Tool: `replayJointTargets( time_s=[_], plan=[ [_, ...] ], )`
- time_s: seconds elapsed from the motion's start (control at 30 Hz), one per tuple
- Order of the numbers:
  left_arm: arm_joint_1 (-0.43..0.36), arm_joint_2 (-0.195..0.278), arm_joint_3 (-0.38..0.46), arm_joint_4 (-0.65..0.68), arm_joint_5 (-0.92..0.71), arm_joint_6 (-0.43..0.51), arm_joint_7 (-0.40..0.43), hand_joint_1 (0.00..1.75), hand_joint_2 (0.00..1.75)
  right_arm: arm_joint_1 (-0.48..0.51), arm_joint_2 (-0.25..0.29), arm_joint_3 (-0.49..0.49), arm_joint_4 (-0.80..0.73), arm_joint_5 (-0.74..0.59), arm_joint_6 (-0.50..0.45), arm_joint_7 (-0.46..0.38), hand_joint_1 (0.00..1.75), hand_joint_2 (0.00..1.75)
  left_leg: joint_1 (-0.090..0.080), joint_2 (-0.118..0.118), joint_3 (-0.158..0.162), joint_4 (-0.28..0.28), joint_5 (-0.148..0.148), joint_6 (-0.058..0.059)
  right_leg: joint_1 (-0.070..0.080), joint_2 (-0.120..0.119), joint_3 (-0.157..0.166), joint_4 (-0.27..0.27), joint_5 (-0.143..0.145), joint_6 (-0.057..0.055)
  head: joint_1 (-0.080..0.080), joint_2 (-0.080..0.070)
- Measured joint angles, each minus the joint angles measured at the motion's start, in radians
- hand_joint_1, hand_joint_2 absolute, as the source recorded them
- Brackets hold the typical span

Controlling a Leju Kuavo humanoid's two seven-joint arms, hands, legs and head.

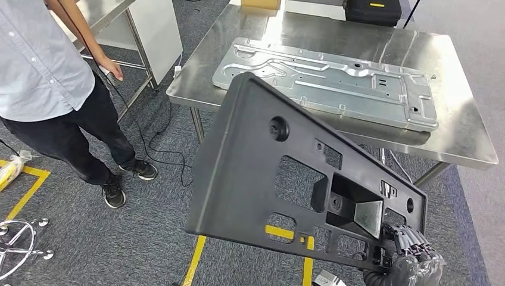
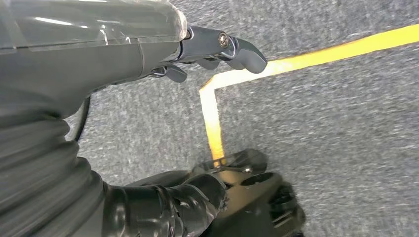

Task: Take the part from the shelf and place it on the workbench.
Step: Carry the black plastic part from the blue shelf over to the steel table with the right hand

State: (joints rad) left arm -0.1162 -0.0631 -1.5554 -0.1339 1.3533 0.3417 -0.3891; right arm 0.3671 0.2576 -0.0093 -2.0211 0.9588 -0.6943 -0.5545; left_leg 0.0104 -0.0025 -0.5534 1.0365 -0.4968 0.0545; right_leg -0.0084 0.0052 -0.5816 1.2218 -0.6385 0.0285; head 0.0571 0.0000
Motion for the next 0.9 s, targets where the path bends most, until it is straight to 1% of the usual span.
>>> replayJointTargets(
  time_s=[0.03,0.07,0.1,0.13,0.17,0.2,0.23,0.27,0.3,0.37,0.4,0.43,0.47,0.5,0.53,0.57,0.6,0.63,0.67,0.7,0.73,0.77,0.8,0.83,0.87,0.9],
  plan=[
    [0.000,0.000,0.000,0.000,-0.001,-0.002,0.000,0.00,1.75,0.000,-0.001,0.000,0.000,0.006,0.000,0.004,1.75,1.75,0.000,0.000,0.003,0.000,-0.004,0.000,-0.001,0.000,-0.036,0.044,-0.015,0.003,0.000,0.000],
    [0.002,0.000,0.000,0.000,-0.003,-0.003,0.000,0.00,1.75,0.000,-0.002,-0.001,0.001,0.010,0.000,0.008,1.75,1.75,0.000,-0.001,0.008,0.000,-0.010,0.000,-0.003,0.000,-0.061,0.063,-0.012,0.005,0.000,0.000],
    [0.003,-0.001,0.000,0.000,-0.004,-0.004,0.000,0.00,1.75,0.001,-0.003,-0.002,0.001,0.016,0.000,0.013,1.75,1.75,0.000,-0.002,0.015,0.000,-0.017,-0.002,-0.004,0.000,-0.071,0.050,0.012,0.005,0.000,0.000],
    [0.005,-0.001,0.000,0.000,-0.004,-0.004,0.000,0.00,1.75,0.001,-0.004,-0.002,0.002,0.023,0.000,0.019,1.75,1.75,0.000,-0.003,0.025,0.000,-0.024,-0.004,-0.005,0.000,-0.065,0.006,0.055,0.004,0.000,0.000],
    [0.006,-0.002,0.000,0.000,-0.005,-0.004,0.000,0.00,1.75,0.000,-0.005,-0.003,0.002,0.035,0.000,0.023,1.75,1.75,0.001,-0.003,0.033,0.000,-0.032,-0.007,-0.005,-0.001,-0.051,-0.053,0.103,0.001,0.000,0.000],
    [0.005,-0.002,0.000,0.000,-0.006,-0.005,0.000,0.00,1.75,0.000,-0.005,-0.004,0.002,0.052,0.000,0.021,1.75,1.75,0.000,-0.004,0.043,-0.001,-0.038,-0.011,-0.002,-0.002,-0.039,-0.102,0.128,-0.003,0.000,0.000],
    [0.004,-0.003,0.000,0.000,-0.008,-0.005,0.000,0.00,1.75,-0.001,-0.004,-0.007,0.001,0.068,0.000,0.013,1.75,1.75,0.000,-0.004,0.048,-0.002,-0.044,-0.016,0.001,-0.003,-0.032,-0.134,0.137,-0.009,0.000,0.000],
    [0.003,-0.003,0.000,0.000,-0.012,-0.006,0.000,0.00,1.75,-0.001,0.000,-0.011,-0.002,0.083,0.000,0.002,1.75,1.75,-0.001,-0.003,0.055,-0.002,-0.049,-0.023,0.004,-0.005,-0.029,-0.150,0.140,-0.016,0.000,0.000],
    [0.002,-0.003,0.000,0.000,-0.018,-0.007,0.001,0.00,1.75,-0.002,0.004,-0.014,-0.004,0.093,0.000,-0.012,1.75,1.75,-0.003,-0.003,0.062,0.000,-0.049,-0.030,0.006,-0.006,-0.029,-0.153,0.134,-0.023,-0.001,0.000],
    [0.001,-0.004,0.001,0.000,-0.030,-0.007,0.002,0.00,1.75,-0.003,0.016,-0.020,-0.005,0.090,0.000,-0.038,1.75,1.75,-0.003,-0.002,0.070,0.012,-0.054,-0.043,0.004,-0.005,-0.010,-0.165,0.148,-0.038,-0.001,0.000],
    [-0.001,-0.004,0.001,0.000,-0.035,-0.007,0.003,0.00,1.75,-0.004,0.022,-0.022,-0.004,0.084,0.000,-0.045,1.75,1.75,-0.002,-0.002,0.064,0.031,-0.061,-0.048,0.001,-0.005,0.000,-0.170,0.146,-0.044,-0.002,0.000],
    [-0.002,-0.004,0.001,0.000,-0.036,-0.007,0.003,0.00,1.75,-0.005,0.029,-0.024,-0.004,0.077,0.000,-0.047,1.75,1.75,-0.001,-0.002,0.047,0.064,-0.077,-0.052,0.000,-0.006,0.010,-0.175,0.145,-0.049,-0.002,0.000],
    [-0.003,-0.004,0.002,0.000,-0.037,-0.007,0.003,0.00,1.75,-0.006,0.033,-0.026,-0.004,0.071,0.000,-0.045,1.75,1.75,0.001,-0.001,0.018,0.110,-0.099,-0.056,-0.001,-0.007,0.015,-0.179,0.142,-0.053,-0.003,0.000],
    [-0.004,-0.004,0.002,0.000,-0.037,-0.007,0.003,0.00,1.75,-0.008,0.037,-0.029,-0.004,0.066,0.000,-0.042,1.75,1.75,0.001,-0.001,-0.020,0.167,-0.122,-0.060,-0.001,-0.007,0.019,-0.180,0.138,-0.056,-0.004,0.000],
    [-0.002,-0.004,0.002,0.000,-0.036,-0.007,0.003,0.00,1.75,-0.008,0.039,-0.031,-0.004,0.062,0.000,-0.040,1.75,1.75,0.002,-0.001,-0.059,0.217,-0.139,-0.063,0.000,-0.006,0.023,-0.180,0.134,-0.058,-0.004,0.000],
    [0.000,-0.004,0.002,0.000,-0.036,-0.007,0.003,0.00,1.75,-0.008,0.040,-0.033,-0.004,0.057,0.000,-0.040,1.75,1.75,0.002,-0.001,-0.089,0.244,-0.140,-0.065,0.000,-0.005,0.028,-0.180,0.128,-0.059,-0.004,0.000],
    [0.002,-0.004,0.002,0.000,-0.035,-0.007,0.003,0.00,1.75,-0.008,0.041,-0.034,-0.004,0.051,0.000,-0.040,1.75,1.75,0.002,-0.001,-0.105,0.242,-0.123,-0.064,0.001,-0.003,0.036,-0.180,0.122,-0.058,-0.004,0.000],
    [0.003,-0.004,0.002,0.000,-0.035,-0.007,0.003,0.00,1.75,-0.008,0.041,-0.035,-0.004,0.047,0.000,-0.041,1.75,1.75,0.002,-0.001,-0.105,0.206,-0.085,-0.062,0.001,-0.001,0.045,-0.180,0.115,-0.057,-0.004,0.000],
    [0.004,-0.004,0.002,0.000,-0.034,-0.007,0.003,0.00,1.75,-0.008,0.042,-0.035,-0.004,0.042,0.000,-0.041,1.75,1.75,0.001,-0.001,-0.092,0.146,-0.034,-0.057,0.001,0.000,0.054,-0.180,0.107,-0.055,-0.004,0.000],
    [0.005,-0.003,0.002,0.000,-0.034,-0.007,0.003,0.00,1.75,-0.008,0.043,-0.035,-0.004,0.038,0.000,-0.041,1.75,1.75,-0.001,-0.001,-0.079,0.094,0.000,-0.052,0.002,0.000,0.063,-0.181,0.100,-0.053,-0.004,0.000],
    [0.005,-0.003,0.002,0.000,-0.034,-0.007,0.003,0.00,1.75,-0.008,0.044,-0.036,-0.004,0.035,0.000,-0.042,1.75,1.75,-0.005,-0.001,-0.070,0.053,0.013,-0.047,0.002,0.000,0.068,-0.181,0.094,-0.049,-0.004,0.000],
    [0.005,-0.003,0.002,0.000,-0.033,-0.007,0.003,0.00,1.75,-0.008,0.044,-0.036,-0.004,0.032,0.000,-0.042,1.75,1.75,-0.008,0.000,-0.064,0.031,0.021,-0.041,0.003,0.000,0.071,-0.181,0.089,-0.043,-0.004,0.000],
    [0.006,-0.003,0.002,0.000,-0.033,-0.007,0.004,0.00,1.75,-0.008,0.045,-0.037,-0.004,0.030,0.000,-0.043,1.75,1.75,-0.012,-0.001,-0.063,0.030,0.014,-0.036,0.003,0.001,0.074,-0.182,0.085,-0.037,-0.004,0.000],
    [0.006,-0.003,0.002,0.000,-0.033,-0.007,0.004,0.00,1.75,-0.008,0.046,-0.037,-0.005,0.029,0.000,-0.044,1.75,1.75,-0.012,-0.001,-0.059,0.023,0.017,-0.029,0.004,0.001,0.077,-0.185,0.080,-0.030,-0.005,0.000],
    [0.007,-0.003,0.001,0.000,-0.032,-0.006,0.004,0.00,1.75,-0.008,0.047,-0.037,-0.006,0.029,0.000,-0.044,1.75,1.75,-0.009,-0.001,-0.052,0.016,0.029,-0.024,0.005,0.000,0.082,-0.186,0.075,-0.024,-0.005,0.000],
    [0.007,-0.003,0.001,0.000,-0.032,-0.006,0.003,0.00,1.75,-0.008,0.047,-0.037,-0.007,0.029,0.000,-0.044,1.75,1.75,-0.006,-0.001,-0.043,0.008,0.032,-0.019,0.005,-0.001,0.083,-0.179,0.068,-0.018,-0.004,0.000]
  ],
)
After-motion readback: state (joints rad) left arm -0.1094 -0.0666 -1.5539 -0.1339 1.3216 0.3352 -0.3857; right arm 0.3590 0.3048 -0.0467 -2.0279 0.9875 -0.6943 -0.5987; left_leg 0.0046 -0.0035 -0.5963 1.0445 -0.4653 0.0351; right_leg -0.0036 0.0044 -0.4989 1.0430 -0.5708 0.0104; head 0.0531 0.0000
